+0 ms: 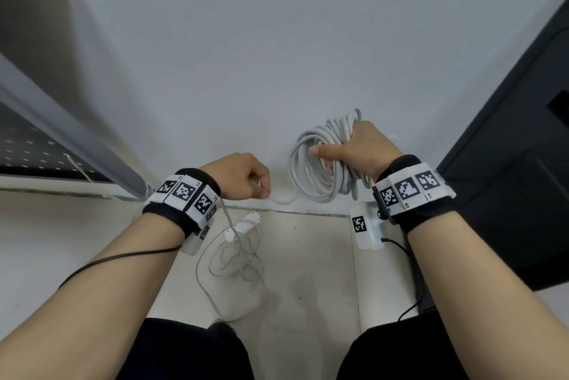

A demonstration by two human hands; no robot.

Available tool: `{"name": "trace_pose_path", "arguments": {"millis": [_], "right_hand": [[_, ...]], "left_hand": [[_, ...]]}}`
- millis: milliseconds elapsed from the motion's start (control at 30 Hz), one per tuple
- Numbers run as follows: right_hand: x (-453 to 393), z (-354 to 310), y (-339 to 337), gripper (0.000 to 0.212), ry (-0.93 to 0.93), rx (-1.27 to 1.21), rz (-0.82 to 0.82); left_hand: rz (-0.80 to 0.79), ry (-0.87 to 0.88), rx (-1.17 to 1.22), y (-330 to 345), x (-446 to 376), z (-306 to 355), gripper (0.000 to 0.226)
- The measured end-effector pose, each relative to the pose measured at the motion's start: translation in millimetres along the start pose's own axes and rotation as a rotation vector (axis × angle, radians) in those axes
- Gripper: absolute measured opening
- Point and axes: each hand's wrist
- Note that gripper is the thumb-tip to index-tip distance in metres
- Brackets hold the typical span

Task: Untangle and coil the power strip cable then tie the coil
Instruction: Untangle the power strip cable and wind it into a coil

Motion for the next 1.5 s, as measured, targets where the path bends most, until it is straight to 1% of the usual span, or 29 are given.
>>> {"name": "trace_pose_path", "arguments": {"millis": [100,167,200,267,367,400,500,533,633,767,900,1000,1167,1267,1367,1500], "right_hand": [[-1,0,16,0.046,0.007,0.134,-0.006],[2,0,26,0.045,-0.002,0.196,-0.047],[2,0,29,0.046,-0.012,0.190,-0.070],[1,0,32,0.052,-0.007,0.098,-0.130],[4,-4,32,0.071,0.028,-0.003,-0.225],[3,-3,34,0.068,0.011,-0.011,-0.255],[4,-1,36,0.034,-0.076,-0.016,-0.293],[4,-1,37,0.031,-0.088,-0.013,-0.291],[2,2,42,0.028,-0.074,0.026,-0.284],[0,7,46,0.029,-0.005,0.064,-0.280],[2,3,44,0.032,0.014,0.041,-0.300],[6,-2,37,0.027,-0.032,0.063,-0.339],[4,-3,29,0.024,-0.019,-0.008,-0.261],[5,-4,23,0.017,0.006,-0.096,-0.249],[8,-5,13,0.004,0.023,-0.161,-0.244],[12,-7,-4,0.004,-0.005,-0.242,-0.187]], "left_hand": [[-0.045,0.118,0.096,-5,5,21,0.011],[-0.016,0.191,0.157,-7,9,29,0.014],[0.022,0.214,0.189,-7,9,32,0.014],[0.145,0.222,0.278,-4,9,32,0.010],[0.335,0.185,0.403,1,7,28,0.007],[0.368,0.177,0.411,3,7,25,0.010],[0.416,0.142,0.438,7,4,19,0.013],[0.421,0.137,0.448,7,3,18,0.012],[0.389,0.156,0.481,6,2,16,0.013],[0.343,0.243,0.593,6,4,19,0.009],[0.353,0.266,0.727,7,3,23,0.011],[0.378,0.303,0.680,8,3,24,0.012],[0.349,0.328,0.623,5,1,13,0.019],[0.372,0.258,0.525,6,-5,-4,0.019],[0.399,0.106,0.458,10,-10,-37,0.019],[0.436,-0.123,0.359,24,-7,-98,0.019]]}}
Point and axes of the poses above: each hand's wrist, its own x-axis away from the middle knuckle, its own y-axis out of the palm, z = x × y, and after that the axes turned 5 degrees about y, right-handed
